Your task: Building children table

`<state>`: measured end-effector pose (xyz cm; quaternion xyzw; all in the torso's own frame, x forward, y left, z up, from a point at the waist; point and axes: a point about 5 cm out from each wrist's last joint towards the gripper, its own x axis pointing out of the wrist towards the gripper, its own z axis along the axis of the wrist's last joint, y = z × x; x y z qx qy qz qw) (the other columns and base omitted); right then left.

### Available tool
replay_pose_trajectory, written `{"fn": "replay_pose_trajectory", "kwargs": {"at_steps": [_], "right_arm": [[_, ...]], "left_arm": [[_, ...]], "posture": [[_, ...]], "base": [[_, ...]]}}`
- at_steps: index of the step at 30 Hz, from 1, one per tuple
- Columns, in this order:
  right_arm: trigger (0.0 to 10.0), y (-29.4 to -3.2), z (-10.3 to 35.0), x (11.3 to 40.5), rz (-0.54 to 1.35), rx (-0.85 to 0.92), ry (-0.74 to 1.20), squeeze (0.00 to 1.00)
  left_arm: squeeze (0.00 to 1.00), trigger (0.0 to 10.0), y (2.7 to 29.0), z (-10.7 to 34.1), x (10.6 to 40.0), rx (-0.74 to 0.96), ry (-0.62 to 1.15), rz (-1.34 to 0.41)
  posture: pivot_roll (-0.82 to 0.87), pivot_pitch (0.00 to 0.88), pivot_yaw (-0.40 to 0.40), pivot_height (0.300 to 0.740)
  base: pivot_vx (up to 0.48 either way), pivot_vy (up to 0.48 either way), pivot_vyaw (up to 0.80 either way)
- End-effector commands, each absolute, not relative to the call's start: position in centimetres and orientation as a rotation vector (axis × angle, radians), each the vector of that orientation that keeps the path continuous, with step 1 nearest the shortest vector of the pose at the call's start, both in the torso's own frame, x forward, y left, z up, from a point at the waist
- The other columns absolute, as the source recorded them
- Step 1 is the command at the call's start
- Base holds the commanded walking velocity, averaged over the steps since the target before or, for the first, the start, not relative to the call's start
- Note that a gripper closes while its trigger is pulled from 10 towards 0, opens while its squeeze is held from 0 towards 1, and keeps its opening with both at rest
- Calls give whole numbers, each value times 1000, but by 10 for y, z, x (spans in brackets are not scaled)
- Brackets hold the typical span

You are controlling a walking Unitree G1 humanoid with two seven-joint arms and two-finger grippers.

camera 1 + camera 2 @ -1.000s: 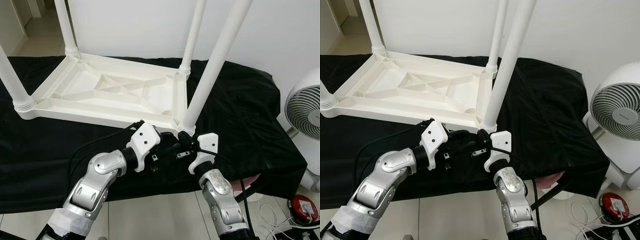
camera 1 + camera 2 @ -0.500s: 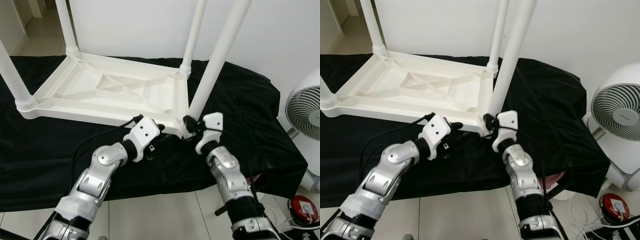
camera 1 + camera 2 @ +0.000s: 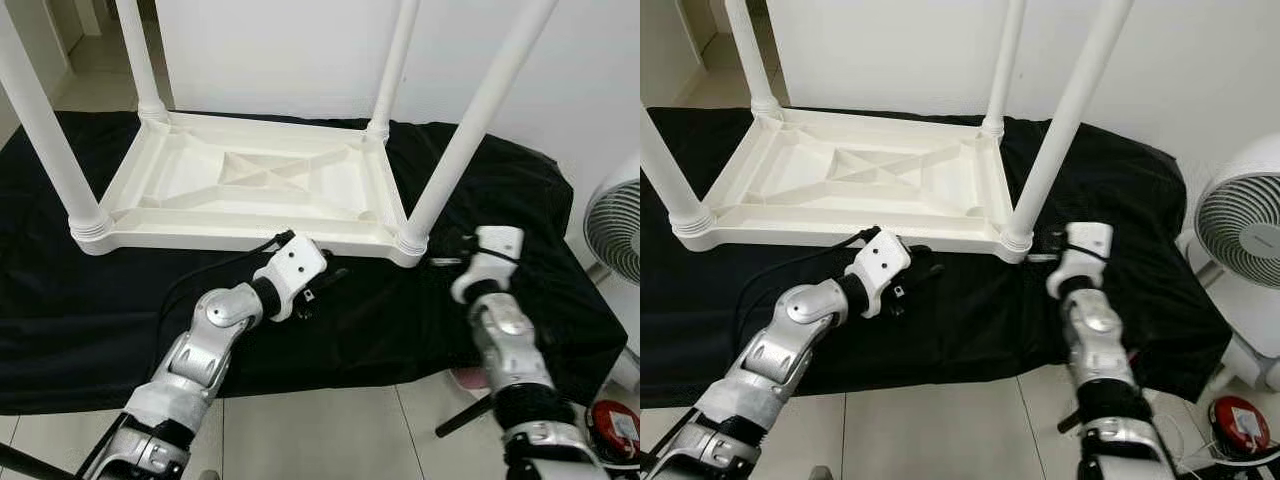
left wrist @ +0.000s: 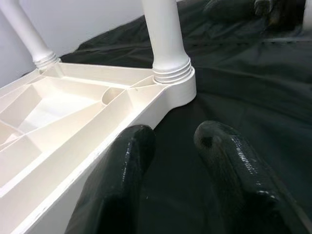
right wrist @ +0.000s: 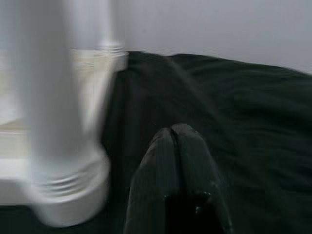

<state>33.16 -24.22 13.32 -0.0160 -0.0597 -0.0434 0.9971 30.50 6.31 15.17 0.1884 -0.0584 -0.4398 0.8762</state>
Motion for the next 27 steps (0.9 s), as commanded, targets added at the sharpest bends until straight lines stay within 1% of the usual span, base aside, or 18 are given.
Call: {"fn": "replay_pose_trajectory", "kwargs": {"at_steps": [1, 2, 5, 11, 12, 14, 15, 16, 17, 18, 19, 21, 22, 24, 27], "right_arm": [[10000, -250, 134, 332, -126, -26, -127, 0], [10000, -258, 135, 331, -158, -31, -126, 0], [10000, -268, 134, 329, -197, -61, -122, 0], [10000, -266, 132, 326, -203, -35, -139, 0], [10000, -260, 128, 323, -188, -31, -139, 0], [10000, -240, 116, 314, -130, -17, -131, 0], [10000, -240, 116, 314, -130, -17, -131, 0], [10000, -232, 112, 310, -111, -10, -127, 0], [10000, -232, 112, 310, -111, -10, -127, 0], [10000, -224, 107, 305, -86, -3, -126, 0], [10000, -224, 107, 305, -86, -3, -126, 0], [10000, -207, 101, 294, -38, 11, -123, 0], [10000, -207, 101, 294, -38, 11, -123, 0], [10000, -196, 96, 286, -3, 22, -117, 0], [10000, -191, 93, 282, 8, 30, -112, 0]], "left_arm": [[0, 10000, 66, 155, 313, 384, -157, -728], [0, 10000, 65, 155, 316, 386, -157, -721], [0, 10000, 64, 156, 322, 393, -156, -695], [0, 10000, 65, 153, 329, 426, -141, -688], [0, 10000, 65, 153, 332, 439, -139, -688], [0, 10000, 70, 150, 340, 488, -108, -672], [0, 10000, 70, 150, 340, 488, -108, -672], [0, 10000, 72, 149, 342, 508, -97, -672], [0, 10000, 72, 149, 342, 508, -97, -672], [0, 10000, 75, 146, 345, 542, -82, -667], [0, 10000, 75, 146, 345, 542, -82, -667], [0, 10000, 85, 140, 351, 634, -58, -662], [0, 10000, 85, 140, 351, 634, -58, -662], [0, 10000, 92, 136, 355, 688, -41, -660], [0, 10000, 96, 136, 358, 707, -30, -665]], "posture": [[-75, 0, -55, 740], [-77, 0, -51, 740], [-82, 0, -47, 740], [-82, 0, -47, 740], [-82, 0, -47, 740], [-92, 0, -39, 740], [-92, 0, -39, 740], [-95, 0, -37, 740], [-95, 0, -37, 740], [-108, 0, -25, 740], [-108, 0, -25, 740], [-131, 0, 4, 740], [-131, 0, 4, 740], [-144, 0, 18, 740], [-151, 0, 28, 740]], "base": [[0, 0, 0], [0, 0, 0], [0, 0, 0], [0, 0, 0], [0, 0, 0], [0, 0, 0], [0, 0, 0], [0, 0, 0], [0, 0, 0], [0, 0, 0], [0, 0, 0], [0, 0, 0], [0, 0, 0], [0, 0, 0], [0, 0, 0]]}}
